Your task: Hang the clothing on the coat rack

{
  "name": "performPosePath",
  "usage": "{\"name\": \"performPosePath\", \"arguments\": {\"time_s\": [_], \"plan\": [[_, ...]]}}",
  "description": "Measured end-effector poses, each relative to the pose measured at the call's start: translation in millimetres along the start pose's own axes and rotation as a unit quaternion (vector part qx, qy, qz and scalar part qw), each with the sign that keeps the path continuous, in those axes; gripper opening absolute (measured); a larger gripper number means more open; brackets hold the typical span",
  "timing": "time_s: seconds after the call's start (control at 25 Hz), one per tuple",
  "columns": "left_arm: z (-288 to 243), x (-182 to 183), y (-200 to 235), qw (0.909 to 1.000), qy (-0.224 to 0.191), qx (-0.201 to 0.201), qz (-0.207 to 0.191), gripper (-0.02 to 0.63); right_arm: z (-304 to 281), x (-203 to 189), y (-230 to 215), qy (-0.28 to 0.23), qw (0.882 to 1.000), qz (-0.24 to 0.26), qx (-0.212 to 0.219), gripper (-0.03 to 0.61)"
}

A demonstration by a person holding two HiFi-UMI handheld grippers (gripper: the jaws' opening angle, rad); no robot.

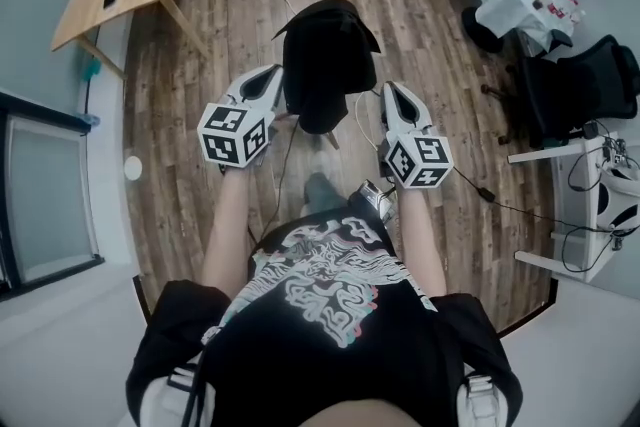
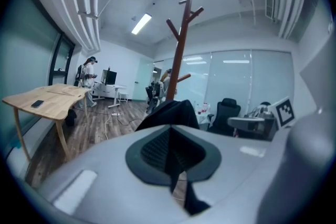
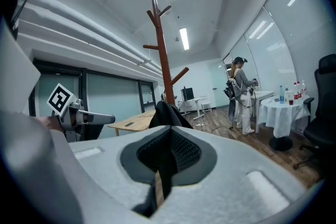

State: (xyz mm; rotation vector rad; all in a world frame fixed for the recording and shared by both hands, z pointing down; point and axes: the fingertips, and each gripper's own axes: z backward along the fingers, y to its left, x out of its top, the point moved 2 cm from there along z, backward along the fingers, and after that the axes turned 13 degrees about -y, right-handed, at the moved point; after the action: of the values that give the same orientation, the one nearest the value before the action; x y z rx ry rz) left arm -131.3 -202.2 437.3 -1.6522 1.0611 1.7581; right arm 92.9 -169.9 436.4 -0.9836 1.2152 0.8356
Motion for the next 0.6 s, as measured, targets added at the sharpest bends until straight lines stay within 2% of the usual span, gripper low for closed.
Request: {"name": "performPosePath", "arguments": {"time_s": [0.16,0.44,0.6], "plan": [[22.9,0.2,-17.7,0.9999,-0.006,0.007,-0.010,-0.011,28.5,10.9,9.7,-0.004,1.000,0.029,-0.002,0.000],[45.4,-2.8,-39.7,0.9995,-0.009,0.017,-0.027,-0.011,64.5,14.5,17.2,-0.005,1.000,0.023,-0.001,0.000],[53.9,4.5,-46.2,0.9985,-0.028,0.026,-0.038,-0.011,75.1,29.4,20.0,-0.021,0.999,0.036,-0.005,0.000]]}}
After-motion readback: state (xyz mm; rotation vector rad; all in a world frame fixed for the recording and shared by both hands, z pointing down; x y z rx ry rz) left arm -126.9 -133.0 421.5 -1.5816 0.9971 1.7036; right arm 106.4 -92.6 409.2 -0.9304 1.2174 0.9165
